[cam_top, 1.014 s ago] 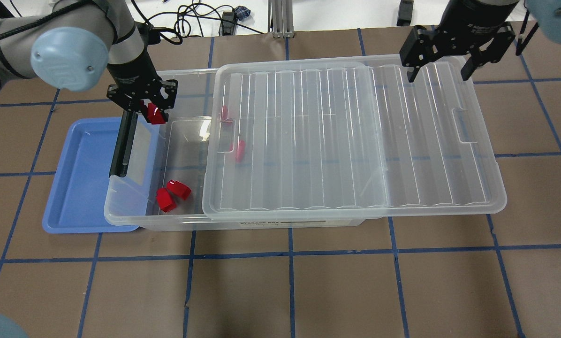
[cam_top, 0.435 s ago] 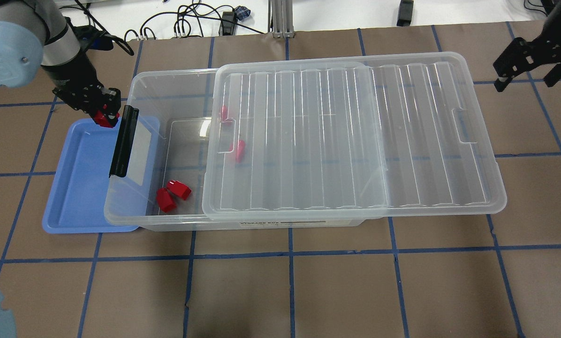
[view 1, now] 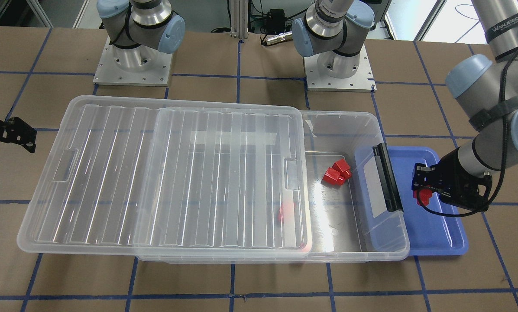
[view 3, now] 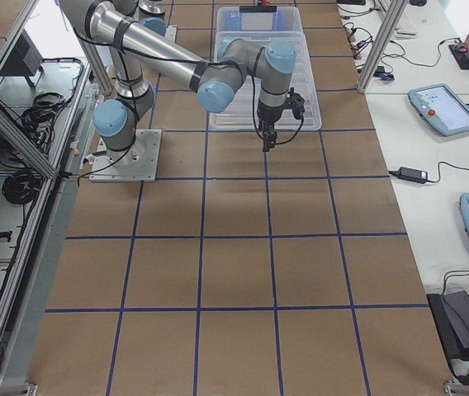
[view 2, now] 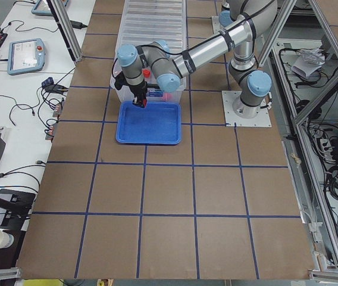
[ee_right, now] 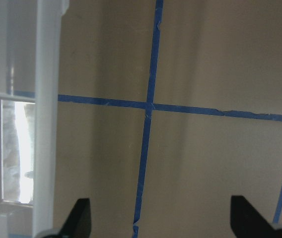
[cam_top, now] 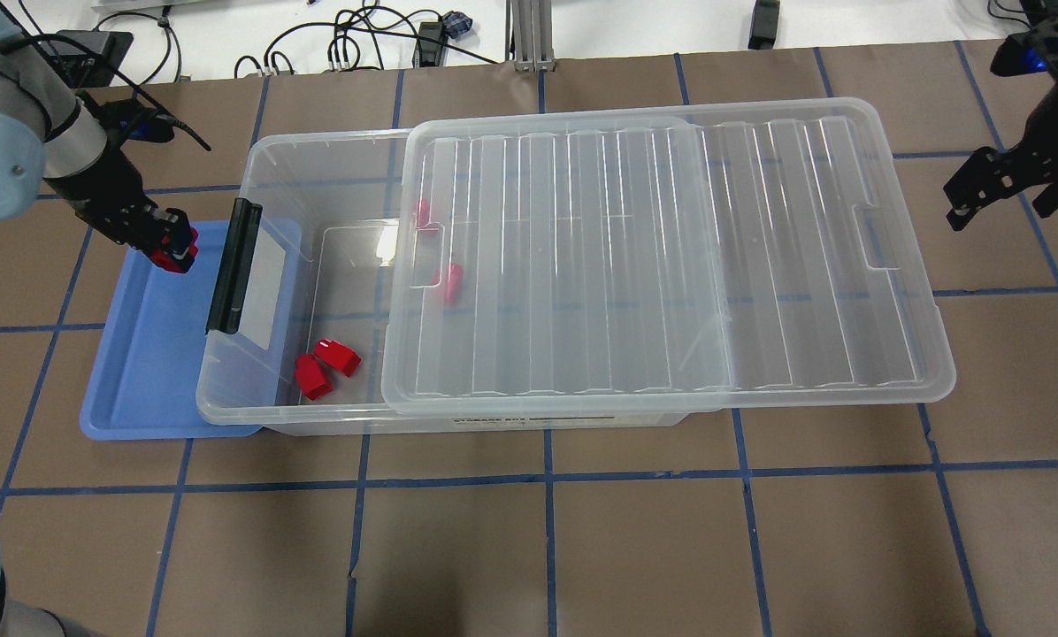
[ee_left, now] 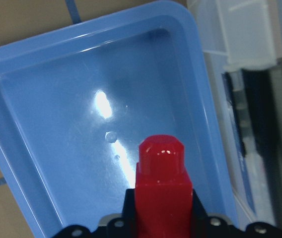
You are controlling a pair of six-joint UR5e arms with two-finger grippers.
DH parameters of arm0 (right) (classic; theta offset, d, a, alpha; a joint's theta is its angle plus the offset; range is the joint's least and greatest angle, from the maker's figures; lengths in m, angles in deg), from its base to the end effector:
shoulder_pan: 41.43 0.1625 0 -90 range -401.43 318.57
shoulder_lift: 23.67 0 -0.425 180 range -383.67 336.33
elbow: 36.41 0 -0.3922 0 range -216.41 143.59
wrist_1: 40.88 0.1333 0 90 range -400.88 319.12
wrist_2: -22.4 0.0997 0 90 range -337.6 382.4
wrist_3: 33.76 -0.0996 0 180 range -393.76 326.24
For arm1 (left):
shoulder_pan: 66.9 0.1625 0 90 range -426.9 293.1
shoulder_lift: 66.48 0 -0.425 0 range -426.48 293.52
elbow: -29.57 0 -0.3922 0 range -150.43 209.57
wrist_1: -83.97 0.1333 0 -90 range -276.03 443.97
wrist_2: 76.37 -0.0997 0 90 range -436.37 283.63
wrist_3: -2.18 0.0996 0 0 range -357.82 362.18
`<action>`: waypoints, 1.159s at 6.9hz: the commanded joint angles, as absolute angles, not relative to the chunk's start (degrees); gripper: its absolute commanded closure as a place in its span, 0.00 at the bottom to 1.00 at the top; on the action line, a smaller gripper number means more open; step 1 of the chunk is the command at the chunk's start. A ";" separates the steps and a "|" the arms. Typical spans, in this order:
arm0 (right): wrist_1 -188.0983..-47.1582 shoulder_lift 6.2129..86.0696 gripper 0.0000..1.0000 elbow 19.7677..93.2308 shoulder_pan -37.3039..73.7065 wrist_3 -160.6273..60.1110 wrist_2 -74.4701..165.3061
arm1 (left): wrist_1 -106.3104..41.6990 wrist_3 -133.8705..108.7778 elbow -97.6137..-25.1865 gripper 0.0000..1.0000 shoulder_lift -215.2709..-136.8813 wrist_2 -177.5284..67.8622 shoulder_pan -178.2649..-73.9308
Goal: Place red block in blue tray from box
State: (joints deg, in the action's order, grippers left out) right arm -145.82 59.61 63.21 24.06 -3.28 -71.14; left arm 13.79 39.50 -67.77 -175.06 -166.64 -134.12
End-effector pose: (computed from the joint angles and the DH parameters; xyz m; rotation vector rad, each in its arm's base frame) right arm -0.1014 -0.5289 0.3724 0.1624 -3.0928 -0.0778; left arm 0.1008 -0.5832 0.2843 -0.3913 -3.0640 -0.1461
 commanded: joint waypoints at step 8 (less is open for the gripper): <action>-148.02 59.74 0.00 66.95 28.87 -11.06 -68.40 | 22.04 31.45 -70.90 0.05 -177.24 -167.42 -131.76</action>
